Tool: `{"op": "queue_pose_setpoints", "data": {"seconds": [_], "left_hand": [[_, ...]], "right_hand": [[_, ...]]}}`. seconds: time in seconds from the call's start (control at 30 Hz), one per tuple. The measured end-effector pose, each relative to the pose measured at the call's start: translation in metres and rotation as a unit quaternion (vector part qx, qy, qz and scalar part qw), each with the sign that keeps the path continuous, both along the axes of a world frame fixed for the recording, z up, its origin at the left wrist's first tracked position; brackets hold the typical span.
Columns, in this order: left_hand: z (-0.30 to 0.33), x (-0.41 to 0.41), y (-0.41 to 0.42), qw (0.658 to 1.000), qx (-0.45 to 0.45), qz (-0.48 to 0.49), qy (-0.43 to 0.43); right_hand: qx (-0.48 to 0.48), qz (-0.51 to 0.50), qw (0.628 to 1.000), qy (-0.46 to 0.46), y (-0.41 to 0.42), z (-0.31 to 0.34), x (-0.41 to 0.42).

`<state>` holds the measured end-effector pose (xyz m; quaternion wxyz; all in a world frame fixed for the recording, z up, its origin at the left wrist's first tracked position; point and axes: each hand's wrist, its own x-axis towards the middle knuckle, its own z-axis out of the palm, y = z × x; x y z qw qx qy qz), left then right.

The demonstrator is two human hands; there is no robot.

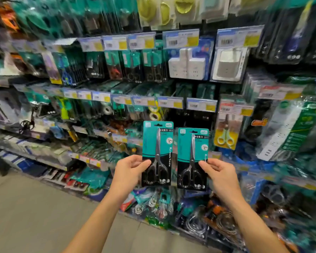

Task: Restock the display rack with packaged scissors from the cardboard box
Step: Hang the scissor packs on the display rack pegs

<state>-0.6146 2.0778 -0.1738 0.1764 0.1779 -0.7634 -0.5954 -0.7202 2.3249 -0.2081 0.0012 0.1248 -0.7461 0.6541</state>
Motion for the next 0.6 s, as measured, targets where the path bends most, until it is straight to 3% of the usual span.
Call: {"op": "queue_pose_setpoints", "data": {"seconds": [0.23, 0.6], "left_hand": [[-0.015, -0.079, -0.033, 0.996, -0.036, -0.086, 0.005], [-0.033, -0.159, -0.082, 0.978, -0.002, -0.208, -0.021]], "right_hand": [[0.011, -0.074, 0.997, -0.03, -0.022, -0.005, -0.034], [0.025, -0.185, 0.982, -0.036, -0.06, -0.01, -0.062]]}}
